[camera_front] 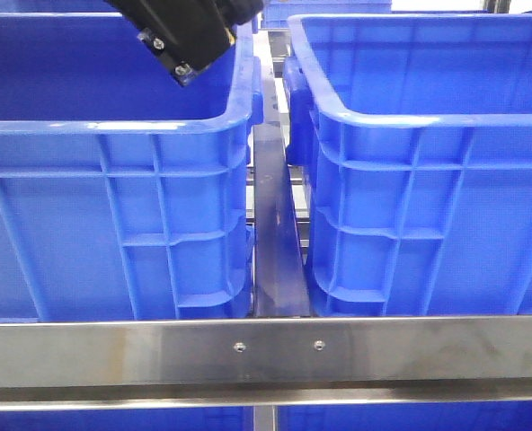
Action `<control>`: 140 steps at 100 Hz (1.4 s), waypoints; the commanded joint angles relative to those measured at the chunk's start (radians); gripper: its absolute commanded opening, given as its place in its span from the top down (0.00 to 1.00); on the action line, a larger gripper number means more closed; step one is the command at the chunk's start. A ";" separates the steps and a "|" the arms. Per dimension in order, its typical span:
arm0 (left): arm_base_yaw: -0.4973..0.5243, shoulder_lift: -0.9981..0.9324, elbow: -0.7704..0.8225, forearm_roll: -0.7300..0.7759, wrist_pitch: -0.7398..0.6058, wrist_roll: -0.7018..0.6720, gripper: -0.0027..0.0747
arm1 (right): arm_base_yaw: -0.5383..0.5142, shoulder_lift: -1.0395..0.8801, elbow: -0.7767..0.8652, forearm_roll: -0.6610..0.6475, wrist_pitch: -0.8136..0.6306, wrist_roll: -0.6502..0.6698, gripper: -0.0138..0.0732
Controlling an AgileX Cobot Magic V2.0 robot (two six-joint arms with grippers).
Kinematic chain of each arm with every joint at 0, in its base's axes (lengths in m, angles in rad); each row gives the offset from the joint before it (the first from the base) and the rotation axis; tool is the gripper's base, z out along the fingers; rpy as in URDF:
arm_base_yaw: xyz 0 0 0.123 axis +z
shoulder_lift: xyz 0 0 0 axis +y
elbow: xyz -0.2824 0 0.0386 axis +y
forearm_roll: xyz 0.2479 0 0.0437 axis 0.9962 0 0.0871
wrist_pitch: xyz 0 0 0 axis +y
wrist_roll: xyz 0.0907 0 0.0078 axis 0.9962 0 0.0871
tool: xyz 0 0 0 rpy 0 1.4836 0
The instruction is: Pick red and yellow buttons and place in box
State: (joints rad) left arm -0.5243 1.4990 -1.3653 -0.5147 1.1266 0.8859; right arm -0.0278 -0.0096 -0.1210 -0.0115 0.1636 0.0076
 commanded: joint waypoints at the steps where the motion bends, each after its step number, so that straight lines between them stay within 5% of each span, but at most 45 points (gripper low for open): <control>1: -0.007 -0.042 -0.029 -0.052 -0.007 -0.004 0.86 | -0.002 0.025 -0.105 0.012 0.048 0.009 0.91; 14: -0.007 -0.042 -0.029 -0.052 -0.005 -0.004 0.86 | -0.002 0.118 -0.241 0.012 0.199 0.008 0.88; 24: -0.007 -0.042 -0.029 -0.052 -0.001 -0.004 0.86 | -0.002 0.208 -0.321 0.041 0.285 0.008 0.76; 43: -0.007 -0.042 -0.029 -0.052 -0.001 -0.004 0.86 | 0.007 0.353 -0.415 0.196 0.324 0.007 0.25; 50: -0.007 -0.042 -0.029 -0.052 -0.001 -0.004 0.86 | 0.017 0.392 -0.433 0.244 0.324 -0.002 0.15; 82: -0.007 -0.042 -0.029 -0.052 -0.001 -0.004 0.86 | 0.138 0.566 -0.510 0.603 0.348 -0.130 0.22; 113: -0.007 -0.042 -0.029 -0.052 -0.001 -0.004 0.86 | 0.232 0.847 -0.672 0.981 0.541 -0.320 0.22; 140: -0.007 -0.042 -0.029 -0.052 -0.001 -0.004 0.86 | 0.243 1.081 -0.836 1.132 0.655 -0.377 0.22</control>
State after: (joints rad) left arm -0.5243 1.4990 -1.3653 -0.5147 1.1424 0.8859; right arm 0.2130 1.0251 -0.8874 1.0339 0.8068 -0.3375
